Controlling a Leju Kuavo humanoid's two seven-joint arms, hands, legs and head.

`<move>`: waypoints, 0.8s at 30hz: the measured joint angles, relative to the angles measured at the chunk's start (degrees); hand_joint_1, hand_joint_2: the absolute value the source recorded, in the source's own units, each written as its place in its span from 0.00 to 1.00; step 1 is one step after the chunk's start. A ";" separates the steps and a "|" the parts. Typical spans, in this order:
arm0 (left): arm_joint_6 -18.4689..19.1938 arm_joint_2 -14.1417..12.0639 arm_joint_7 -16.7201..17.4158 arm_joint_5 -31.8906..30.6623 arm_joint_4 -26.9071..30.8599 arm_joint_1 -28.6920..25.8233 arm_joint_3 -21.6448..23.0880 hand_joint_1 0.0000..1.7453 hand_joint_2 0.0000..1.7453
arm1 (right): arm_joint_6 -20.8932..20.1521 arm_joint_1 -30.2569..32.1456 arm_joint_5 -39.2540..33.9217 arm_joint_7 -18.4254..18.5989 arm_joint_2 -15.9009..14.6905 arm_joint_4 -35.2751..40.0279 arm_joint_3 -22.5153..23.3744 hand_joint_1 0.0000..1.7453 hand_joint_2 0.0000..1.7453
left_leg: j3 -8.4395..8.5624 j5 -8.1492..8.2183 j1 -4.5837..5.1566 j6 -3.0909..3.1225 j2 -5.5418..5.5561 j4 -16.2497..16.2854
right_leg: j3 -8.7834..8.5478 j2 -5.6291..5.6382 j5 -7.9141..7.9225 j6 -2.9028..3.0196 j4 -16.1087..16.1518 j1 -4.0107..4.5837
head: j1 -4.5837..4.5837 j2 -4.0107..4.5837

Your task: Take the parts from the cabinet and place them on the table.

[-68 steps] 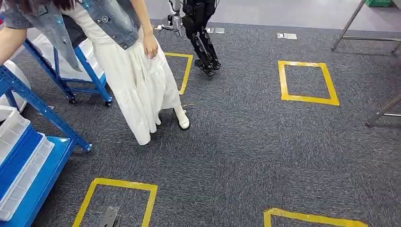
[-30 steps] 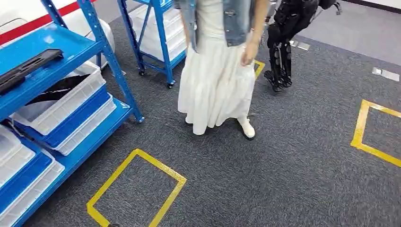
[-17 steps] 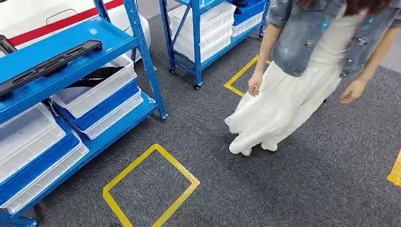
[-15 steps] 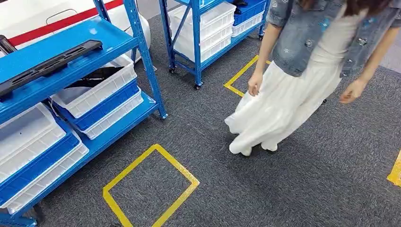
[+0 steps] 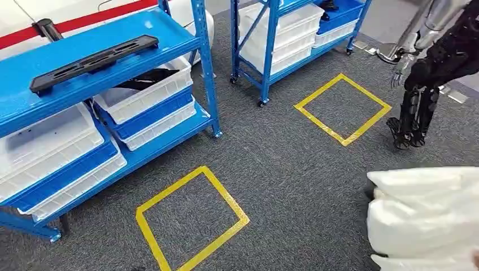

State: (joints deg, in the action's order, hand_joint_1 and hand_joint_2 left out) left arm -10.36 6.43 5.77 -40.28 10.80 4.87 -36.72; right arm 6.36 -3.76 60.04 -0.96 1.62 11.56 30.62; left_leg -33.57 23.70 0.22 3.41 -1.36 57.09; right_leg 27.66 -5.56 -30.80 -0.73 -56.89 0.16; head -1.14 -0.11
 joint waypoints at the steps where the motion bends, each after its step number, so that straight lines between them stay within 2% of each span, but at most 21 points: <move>1: 0.00 0.13 -0.02 0.00 0.00 0.16 0.00 0.00 0.00 | 0.02 0.04 0.04 0.00 -0.11 0.00 0.00 0.00 0.00 | 0.26 -0.24 -0.15 0.41 0.72 -0.37 | 1.25 3.48 -1.32 0.37 -2.96 -0.11 | 0.02 0.00; 2: 0.02 0.13 -0.11 0.00 0.00 0.38 0.00 0.00 0.00 | 0.02 0.15 0.07 0.00 -0.11 0.00 0.00 0.00 0.00 | 0.17 -0.23 -0.17 0.41 1.55 -0.37 | 3.63 4.83 -2.86 0.63 -7.22 -0.37 | 0.17 0.00; 3: 0.02 0.22 -0.20 0.00 0.00 0.55 0.00 0.00 0.00 | 0.02 0.29 0.13 0.00 -0.22 0.00 0.00 0.00 0.00 | 0.17 -0.17 -0.17 0.34 2.46 -0.37 | 6.27 5.19 -4.38 0.75 -11.74 -0.55 | 0.22 0.02; 4: 0.02 0.26 -0.26 0.00 0.00 0.57 0.00 0.00 0.00 | 0.02 0.36 0.15 0.04 -0.26 -0.02 0.00 0.00 0.00 | 0.16 -0.13 -0.14 0.31 3.15 -0.36 | 8.05 5.29 -5.19 0.73 -14.52 -0.64 | 0.20 0.02; 5: 0.02 0.28 -0.37 0.00 0.00 0.56 -0.04 0.00 0.00 | 0.04 0.53 0.31 0.20 -0.31 -0.02 0.00 0.00 0.00 | 0.18 -0.08 -0.18 0.24 4.40 -0.34 | 10.31 5.33 -5.44 0.29 -17.40 -0.74 | 0.28 0.00; 6: 0.02 0.28 -0.37 -0.02 0.00 0.44 -0.09 0.00 0.00 | 0.04 0.59 0.33 0.33 -0.42 -0.02 0.00 0.00 0.00 | 0.31 -0.02 -0.27 0.14 5.50 -0.33 | 10.31 5.35 -3.85 -0.49 -15.81 -0.94 | 0.24 0.02; 7: 0.02 0.35 -0.37 -0.09 0.00 0.36 -0.11 0.00 0.00 | 0.04 0.56 0.39 0.46 -0.50 -0.02 0.00 0.00 0.00 | 0.42 0.09 -0.39 -0.11 6.38 -0.23 | 8.94 5.46 -1.48 -1.32 -11.82 -1.20 | 0.28 0.00; 8: 0.02 0.44 -0.37 -0.18 0.00 0.37 -0.18 0.00 0.00 | 0.04 0.50 0.46 0.48 -0.61 -0.02 0.00 0.00 0.00 | 0.46 0.27 -0.51 -0.40 7.25 0.05 | 6.58 6.13 1.34 -2.22 -5.99 -1.56 | 0.26 0.00; 9: 0.04 0.46 -0.37 -0.24 0.00 0.38 -0.22 0.00 0.00 | 0.04 0.47 0.46 0.52 -0.68 -0.02 0.00 0.00 0.00 | 0.27 0.55 -0.57 -0.87 7.99 0.53 | 4.60 8.38 3.39 -2.85 -1.05 -2.15 | 0.37 0.00; 10: 0.02 0.37 -0.37 -0.35 0.00 0.35 -0.28 0.00 0.00 | -0.04 0.45 0.48 0.66 -0.57 -0.06 0.00 0.00 0.00 | 0.22 0.92 -0.16 -1.45 8.59 0.84 | 4.87 9.59 3.53 -2.17 -1.24 -1.96 | 0.61 0.00; 11: 0.04 0.35 -0.35 -0.42 0.00 0.33 -0.35 0.00 0.00 | -0.04 0.24 0.50 0.66 -0.57 -0.07 0.02 0.00 0.00 | -0.01 1.21 -0.12 -1.78 8.79 1.17 | 4.19 8.70 3.72 -1.13 -0.88 -1.86 | 0.56 0.00; 13: 0.09 0.31 -0.35 -0.44 0.00 0.30 -0.48 0.00 0.00 | -0.04 0.04 0.63 0.72 -0.59 -0.07 0.02 0.00 0.00 | -0.19 1.02 -0.39 -2.05 9.49 1.02 | 4.10 8.02 3.75 -0.22 -0.97 -1.60 | 0.26 0.00; 14: 0.09 0.24 -0.35 -0.42 0.00 0.26 -0.55 0.00 0.00 | -0.04 0.06 0.63 0.81 -0.61 -0.07 0.02 0.00 0.00 | -0.24 1.04 -0.54 -2.11 9.85 1.10 | 4.08 7.61 3.73 -0.02 -0.92 -1.65 | 0.22 0.00; 16: 0.15 0.28 -0.35 -0.42 -0.02 0.16 -0.65 0.00 0.00 | -0.04 0.04 0.70 0.81 -0.66 -0.06 0.02 0.00 0.00 | -1.03 2.53 -0.45 -2.69 5.20 3.53 | 3.81 6.51 3.79 0.87 -0.72 -1.85 | -0.06 0.02; 17: 0.18 0.28 -0.37 -0.42 -0.02 0.36 -0.77 0.00 0.00 | -0.09 0.21 0.83 0.81 -0.63 -0.07 0.02 0.00 0.00 | -3.53 5.39 -0.58 -3.09 2.56 8.60 | 3.71 5.66 3.57 1.34 -0.74 -1.44 | -0.33 0.02; 19: 0.22 0.31 -0.44 -0.33 -0.02 0.43 -0.81 0.00 0.00 | -0.13 0.45 0.83 0.83 -0.68 -0.07 0.02 0.00 0.00 | -8.29 9.22 -0.79 -3.29 1.50 17.77 | 3.66 4.02 3.27 1.75 -0.76 -0.92 | -0.31 0.00; 20: 0.33 0.31 -0.44 -0.33 -0.04 0.35 -0.83 0.00 0.00 | -0.13 0.52 0.83 0.85 -0.70 -0.07 0.02 0.00 0.00 | -9.46 9.39 -0.79 -3.16 1.43 19.73 | 3.63 3.28 3.15 1.90 -0.77 -0.64 | -0.35 0.00; 21: 0.35 0.31 -0.44 -0.33 -0.04 0.29 -0.87 0.00 0.00 | -0.13 0.52 0.83 0.96 -0.70 -0.07 0.02 0.00 0.00 | -9.16 8.31 -0.75 -2.84 1.40 18.83 | 3.51 2.60 3.05 2.01 -0.76 -0.36 | -0.33 0.00; 22: 0.35 0.31 -0.44 -0.24 -0.04 0.24 -0.92 0.00 0.00 | -0.13 0.46 0.87 0.98 -0.68 -0.07 0.02 0.00 0.00 | -7.71 6.43 -0.61 -2.30 1.30 15.86 | 3.36 1.97 2.90 2.15 -0.75 -0.02 | -0.35 0.00; 23: 0.37 0.28 -0.44 -0.24 -0.04 0.25 -0.92 0.00 0.00 | -0.13 0.41 0.90 0.98 -0.65 -0.07 0.02 0.00 0.00 | -4.15 3.29 -0.06 -1.04 0.53 9.38 | 2.95 1.06 2.67 2.20 -0.68 0.57 | -0.37 0.00; 24: 0.37 0.24 -0.44 -0.24 -0.04 0.30 -0.92 0.00 0.00 | -0.13 0.38 0.92 1.01 -0.63 -0.07 0.02 0.00 0.00 | -1.37 1.57 0.80 0.43 -1.29 4.60 | 2.62 0.39 2.44 2.34 -0.56 0.81 | -0.33 0.00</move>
State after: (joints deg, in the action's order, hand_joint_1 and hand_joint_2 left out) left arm -9.99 6.67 5.33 -40.52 10.75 5.17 -37.64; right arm 6.23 -3.39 60.96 0.04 0.98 11.50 30.64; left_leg -34.94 25.27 1.02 3.84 -2.65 61.70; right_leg 30.28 -5.17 -28.36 1.61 -57.45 0.97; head -1.46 -0.11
